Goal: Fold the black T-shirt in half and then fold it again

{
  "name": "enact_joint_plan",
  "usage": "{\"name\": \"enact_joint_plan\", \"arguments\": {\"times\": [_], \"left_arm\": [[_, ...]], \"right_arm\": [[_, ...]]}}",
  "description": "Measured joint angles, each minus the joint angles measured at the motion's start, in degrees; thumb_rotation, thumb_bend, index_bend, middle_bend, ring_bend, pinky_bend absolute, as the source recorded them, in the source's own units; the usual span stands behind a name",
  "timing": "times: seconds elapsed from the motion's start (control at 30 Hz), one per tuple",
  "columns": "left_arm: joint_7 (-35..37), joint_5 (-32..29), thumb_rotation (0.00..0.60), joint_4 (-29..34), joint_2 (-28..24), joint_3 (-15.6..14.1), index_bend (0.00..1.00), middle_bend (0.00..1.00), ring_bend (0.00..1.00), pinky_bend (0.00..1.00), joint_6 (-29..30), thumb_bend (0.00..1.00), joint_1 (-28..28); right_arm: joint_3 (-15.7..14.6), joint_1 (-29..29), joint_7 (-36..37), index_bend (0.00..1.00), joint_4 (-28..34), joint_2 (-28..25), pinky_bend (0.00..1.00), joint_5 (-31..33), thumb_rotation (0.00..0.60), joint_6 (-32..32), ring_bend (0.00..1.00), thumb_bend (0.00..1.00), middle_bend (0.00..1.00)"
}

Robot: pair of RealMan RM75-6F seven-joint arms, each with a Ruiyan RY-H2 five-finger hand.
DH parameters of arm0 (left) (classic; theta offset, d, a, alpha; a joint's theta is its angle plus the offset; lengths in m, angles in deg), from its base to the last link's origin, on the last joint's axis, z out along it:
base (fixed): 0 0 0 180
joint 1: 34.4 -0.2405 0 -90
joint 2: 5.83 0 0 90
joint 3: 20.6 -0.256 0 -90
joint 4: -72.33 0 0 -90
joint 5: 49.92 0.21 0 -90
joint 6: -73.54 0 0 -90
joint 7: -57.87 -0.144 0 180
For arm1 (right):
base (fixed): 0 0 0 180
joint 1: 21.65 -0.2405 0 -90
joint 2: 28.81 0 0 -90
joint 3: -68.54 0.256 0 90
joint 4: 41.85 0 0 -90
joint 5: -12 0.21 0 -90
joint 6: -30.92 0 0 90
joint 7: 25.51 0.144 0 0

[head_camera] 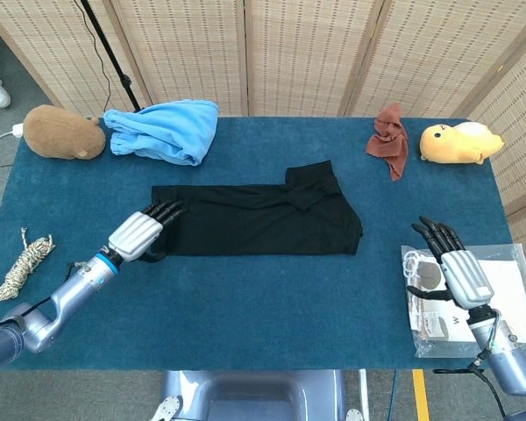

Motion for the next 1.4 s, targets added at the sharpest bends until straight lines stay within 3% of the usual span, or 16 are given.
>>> {"name": "enact_joint_plan", "arguments": {"times": [0.23, 0.5, 1.4], "left_arm": [[3.5, 2.0, 0.600, -8.3, 3.3, -2.2, 0.00, 0.00, 0.00, 0.12, 1.3, 0.24, -1.4], [5.5, 3.3, 0.600, -13.6, 6.5, -3.8, 0.00, 0.00, 0.00, 0.12, 1.3, 0.24, -1.9], [2.9, 1.6, 0.600, -26.6, 16.3, -1.9, 0.02, 0.00, 0.00, 0.12, 1.0, 0.26, -1.4]], "right_arm": [[0.4, 0.0, -0.1, 0.00, 0.3, 0.2, 0.00, -0.2, 0.600, -0.3, 0.00, 0.00, 0.00], [0.5, 0.0, 0.3, 0.00, 0.0, 0.5, 0.00, -0.4, 0.600, -0.7, 0.00, 0.00, 0.00], [0.8, 0.5, 4.4, 0.00, -0.8, -0.1, 0.00, -1.7, 0.600, 0.1, 0.00, 0.00, 0.00]]}}
